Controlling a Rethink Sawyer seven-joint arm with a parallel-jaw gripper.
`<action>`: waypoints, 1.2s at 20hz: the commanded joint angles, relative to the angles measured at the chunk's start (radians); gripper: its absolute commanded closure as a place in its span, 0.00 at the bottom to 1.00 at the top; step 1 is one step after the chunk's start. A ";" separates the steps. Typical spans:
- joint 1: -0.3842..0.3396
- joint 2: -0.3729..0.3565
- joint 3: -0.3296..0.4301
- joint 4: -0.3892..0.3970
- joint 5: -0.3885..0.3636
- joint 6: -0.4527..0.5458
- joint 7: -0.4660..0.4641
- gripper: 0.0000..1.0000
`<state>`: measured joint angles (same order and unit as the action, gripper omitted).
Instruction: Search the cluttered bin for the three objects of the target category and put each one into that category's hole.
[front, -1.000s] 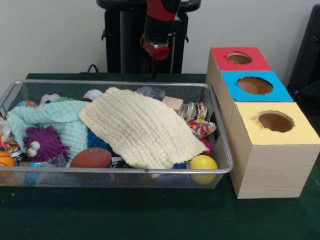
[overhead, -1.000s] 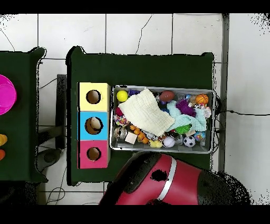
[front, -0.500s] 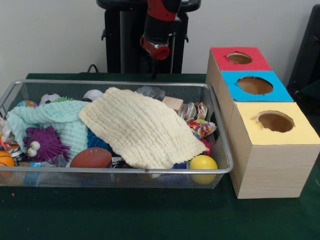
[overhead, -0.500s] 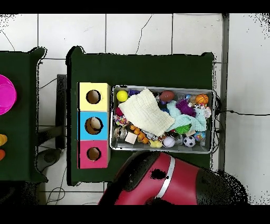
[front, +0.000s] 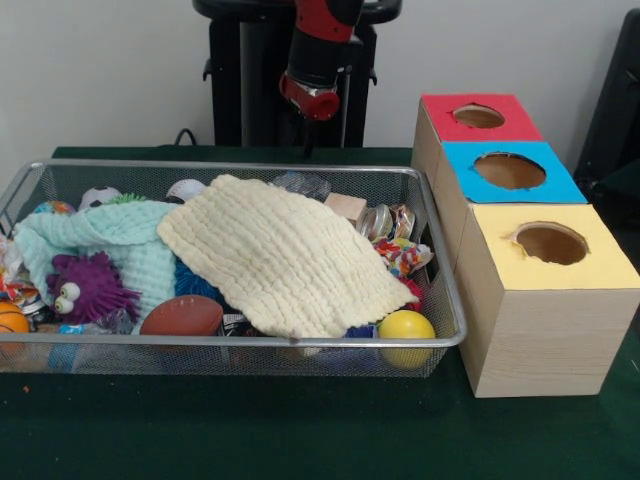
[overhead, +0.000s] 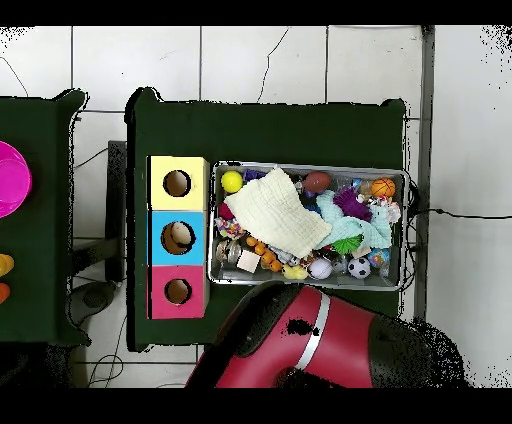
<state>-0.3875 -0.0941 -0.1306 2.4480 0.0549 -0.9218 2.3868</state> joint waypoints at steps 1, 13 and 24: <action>-0.007 0.249 0.141 -0.329 0.173 0.139 0.239 0.00; -0.099 0.305 0.188 -0.363 -0.025 0.022 0.335 0.00; 0.005 0.260 0.156 -0.328 0.163 0.164 0.208 0.00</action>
<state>-0.3805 -0.0708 -0.1448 2.4313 0.0207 -0.9701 2.3871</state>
